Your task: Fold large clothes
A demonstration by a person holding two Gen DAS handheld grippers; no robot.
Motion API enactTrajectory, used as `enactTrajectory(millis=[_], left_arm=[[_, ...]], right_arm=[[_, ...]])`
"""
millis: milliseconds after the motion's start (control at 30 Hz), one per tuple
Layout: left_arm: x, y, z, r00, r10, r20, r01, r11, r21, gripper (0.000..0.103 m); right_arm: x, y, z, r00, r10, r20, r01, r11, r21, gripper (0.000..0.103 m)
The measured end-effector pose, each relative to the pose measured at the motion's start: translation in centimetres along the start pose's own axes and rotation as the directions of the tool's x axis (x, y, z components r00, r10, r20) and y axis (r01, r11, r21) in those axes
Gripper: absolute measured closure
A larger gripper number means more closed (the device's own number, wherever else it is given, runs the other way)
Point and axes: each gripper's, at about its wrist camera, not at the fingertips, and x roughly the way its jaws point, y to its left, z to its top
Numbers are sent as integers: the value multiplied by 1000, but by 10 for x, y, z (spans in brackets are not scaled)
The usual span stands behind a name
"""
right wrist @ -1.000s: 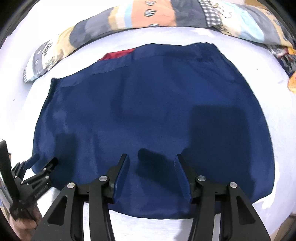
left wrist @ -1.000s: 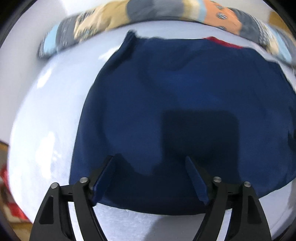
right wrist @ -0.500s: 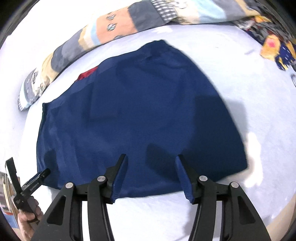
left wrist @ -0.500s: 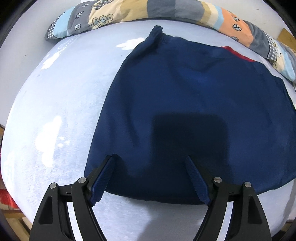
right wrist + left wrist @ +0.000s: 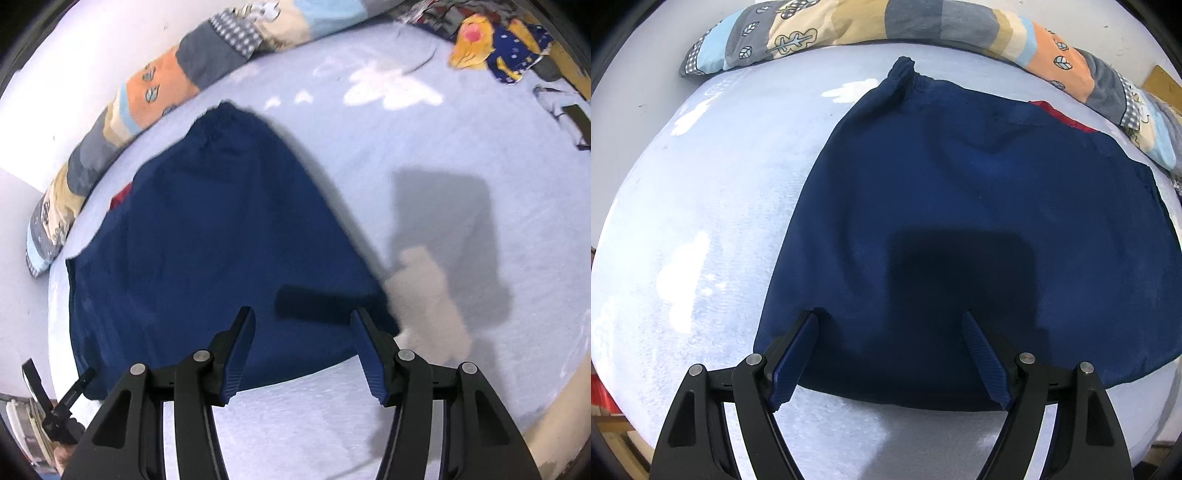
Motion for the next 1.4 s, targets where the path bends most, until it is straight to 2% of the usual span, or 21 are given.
enactTrajectory(millis=[67,133,300,367,467,600,667,767,833,933,1000,1033,1100,1133,1167,1200,1267,1400], left_arm=[[1,3,1,1000,-2,1,2,1000,-7,23],[-1,5,1,1000,-12,4,12,1000,-17,23],[-2,-1,-1,1000,-21,1,21,1000,-6,23],[-2,-6,-2,1000,-29,0,29,999,12,23],[-1,-10,-2,1000,-29,1,29,999,30,23],[1,-12,-1,1000,-24,-1,24,999,35,23],[3,-13,0,1000,-21,-1,21,999,40,23],[5,-16,2,1000,-19,-2,19,999,49,23],[6,-19,3,1000,-18,-2,18,999,46,23],[9,-23,7,1000,-24,-4,24,999,43,23],[11,-27,7,1000,-28,-4,28,998,51,23],[12,-29,8,1000,-29,-4,29,998,56,23],[15,-33,11,1000,-25,-3,25,997,66,23],[17,-34,11,1000,-23,-3,23,997,70,23],[18,-36,12,1000,-20,-3,20,997,74,23],[19,-37,12,1000,-15,-2,15,997,77,23],[21,-40,11,1000,-5,1,5,996,85,23],[22,-41,12,1000,1,4,-1,996,89,23]], right_arm=[[-7,-12,2,1000,6,14,-7,1000,28,46],[-7,-24,3,1000,3,18,-4,997,71,41],[12,-56,0,996,77,-55,-64,976,206,41],[21,-64,-4,987,140,-76,-115,958,261,41],[39,-68,-11,958,261,-115,-208,915,345,41],[50,-58,-14,945,303,-124,-244,904,350,41],[52,-54,-13,945,317,-85,-270,899,345,40],[61,-57,-13,936,350,-31,-311,867,389,38],[65,-63,-11,923,383,23,-355,829,433,39],[66,-68,-1,908,410,87,-404,800,443,39],[66,-68,5,897,430,107,-430,786,444,39],[68,-66,7,896,435,87,-427,793,435,38],[65,-62,8,875,479,73,-464,786,408,39],[59,-58,10,854,513,85,-503,776,379,41],[52,-55,12,844,527,101,-527,781,335,41],[50,-53,15,850,518,96,-521,800,299,41],[60,-53,15,869,491,66,-484,814,321,41],[75,-60,14,866,499,23,-474,806,355,41]])
